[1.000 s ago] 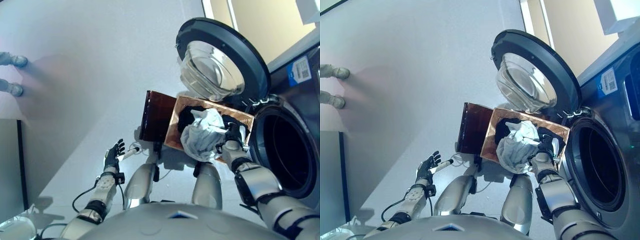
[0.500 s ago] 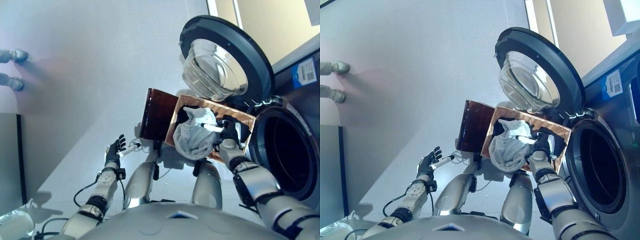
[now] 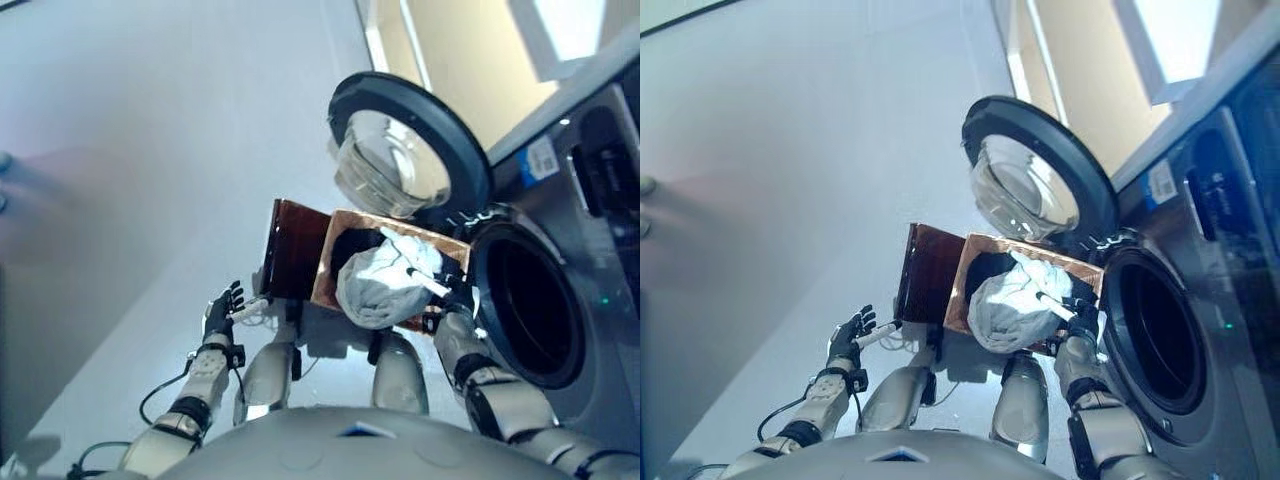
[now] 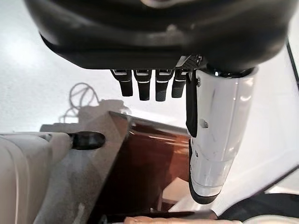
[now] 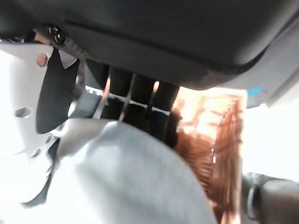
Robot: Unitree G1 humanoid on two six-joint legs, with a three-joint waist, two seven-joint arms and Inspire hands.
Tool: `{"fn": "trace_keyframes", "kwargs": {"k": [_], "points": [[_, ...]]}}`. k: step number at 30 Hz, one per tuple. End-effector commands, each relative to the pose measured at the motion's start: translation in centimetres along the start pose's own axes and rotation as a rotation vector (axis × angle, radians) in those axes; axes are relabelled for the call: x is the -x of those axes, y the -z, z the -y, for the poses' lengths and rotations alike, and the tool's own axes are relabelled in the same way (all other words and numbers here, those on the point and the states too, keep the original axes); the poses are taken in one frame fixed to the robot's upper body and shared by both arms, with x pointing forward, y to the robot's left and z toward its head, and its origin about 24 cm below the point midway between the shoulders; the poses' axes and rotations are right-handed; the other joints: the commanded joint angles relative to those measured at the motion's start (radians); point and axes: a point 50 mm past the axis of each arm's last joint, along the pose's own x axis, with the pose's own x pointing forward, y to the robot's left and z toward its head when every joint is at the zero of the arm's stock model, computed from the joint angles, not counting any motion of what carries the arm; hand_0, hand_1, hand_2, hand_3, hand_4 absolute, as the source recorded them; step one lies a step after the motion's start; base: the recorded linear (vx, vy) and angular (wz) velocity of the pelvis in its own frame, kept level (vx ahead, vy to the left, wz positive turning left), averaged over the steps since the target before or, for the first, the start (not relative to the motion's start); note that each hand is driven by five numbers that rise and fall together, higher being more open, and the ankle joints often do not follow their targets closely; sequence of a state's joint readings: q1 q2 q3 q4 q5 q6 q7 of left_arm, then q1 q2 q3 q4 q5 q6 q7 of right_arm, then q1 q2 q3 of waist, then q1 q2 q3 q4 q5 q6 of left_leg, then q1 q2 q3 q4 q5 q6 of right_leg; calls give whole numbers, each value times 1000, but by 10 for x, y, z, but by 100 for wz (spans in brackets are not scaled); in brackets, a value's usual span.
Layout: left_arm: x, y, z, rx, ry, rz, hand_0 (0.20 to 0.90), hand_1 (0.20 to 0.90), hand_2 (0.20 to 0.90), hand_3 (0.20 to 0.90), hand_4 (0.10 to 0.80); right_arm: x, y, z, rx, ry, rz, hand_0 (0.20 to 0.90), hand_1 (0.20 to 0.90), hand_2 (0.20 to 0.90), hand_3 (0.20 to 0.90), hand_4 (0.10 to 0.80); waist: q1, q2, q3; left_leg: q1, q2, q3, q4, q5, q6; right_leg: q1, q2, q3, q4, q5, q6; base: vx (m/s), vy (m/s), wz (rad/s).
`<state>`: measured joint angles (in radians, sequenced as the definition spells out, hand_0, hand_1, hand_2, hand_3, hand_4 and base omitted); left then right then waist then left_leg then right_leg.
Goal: Pick up the clothes and place them into the washing machine
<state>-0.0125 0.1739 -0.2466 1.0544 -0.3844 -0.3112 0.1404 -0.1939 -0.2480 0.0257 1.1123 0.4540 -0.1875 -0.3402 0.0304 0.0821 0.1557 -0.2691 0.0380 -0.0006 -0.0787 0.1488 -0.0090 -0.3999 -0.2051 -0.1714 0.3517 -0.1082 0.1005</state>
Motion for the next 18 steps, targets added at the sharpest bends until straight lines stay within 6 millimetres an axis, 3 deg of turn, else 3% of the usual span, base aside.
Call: {"fn": "trace_keyframes", "kwargs": {"k": [1, 6, 12, 16, 17, 18], "points": [[-6, -15, -31, -5, -104, 60, 900, 900, 900, 900, 800, -3, -32, 5, -151, 0, 158, 200, 200, 200, 200, 300, -10, -48, -17, 89, 18, 21, 30, -126, -84, 155, -69, 41, -355, 205, 62, 81, -32, -14], [-5, -11, -35, 5, -114, 41, 900, 900, 900, 900, 800, 3, -24, 16, -254, -2, 168, 200, 200, 200, 200, 300, -33, -47, -36, 129, 27, 42, 24, -131, -89, 176, -58, 54, -357, 196, 61, 60, -27, -17], [-3, -7, -33, 45, -103, 35, 900, 900, 900, 900, 800, 14, -11, 25, -554, -22, 179, 200, 200, 200, 200, 300, -59, -44, -55, 162, 35, 64, 15, -138, -93, 191, -47, 67, -360, 188, 59, 55, -21, -10], [-1, -3, -35, 44, -107, 26, 900, 900, 900, 900, 800, 18, -3, 29, -390, -38, 182, 200, 200, 200, 200, 300, -66, -45, -61, 166, 36, 73, 14, -139, -93, 188, -44, 75, -360, 189, 58, 14, -16, -11], [-1, -3, -35, 41, -107, 27, 900, 900, 900, 900, 800, 18, -1, 30, -326, -42, 175, 502, 502, 502, 502, 516, -67, -47, -61, 165, 36, 75, 14, -138, -93, 185, -42, 78, -361, 190, 57, -5, -20, -9], [-1, -3, -36, 38, -108, 29, 900, 900, 900, 900, 800, 17, -2, 30, -262, -40, 174, 900, 900, 900, 900, 800, -67, -47, -61, 163, 37, 76, 14, -138, -93, 183, -42, 78, -361, 190, 57, -4, -20, -8]]}}
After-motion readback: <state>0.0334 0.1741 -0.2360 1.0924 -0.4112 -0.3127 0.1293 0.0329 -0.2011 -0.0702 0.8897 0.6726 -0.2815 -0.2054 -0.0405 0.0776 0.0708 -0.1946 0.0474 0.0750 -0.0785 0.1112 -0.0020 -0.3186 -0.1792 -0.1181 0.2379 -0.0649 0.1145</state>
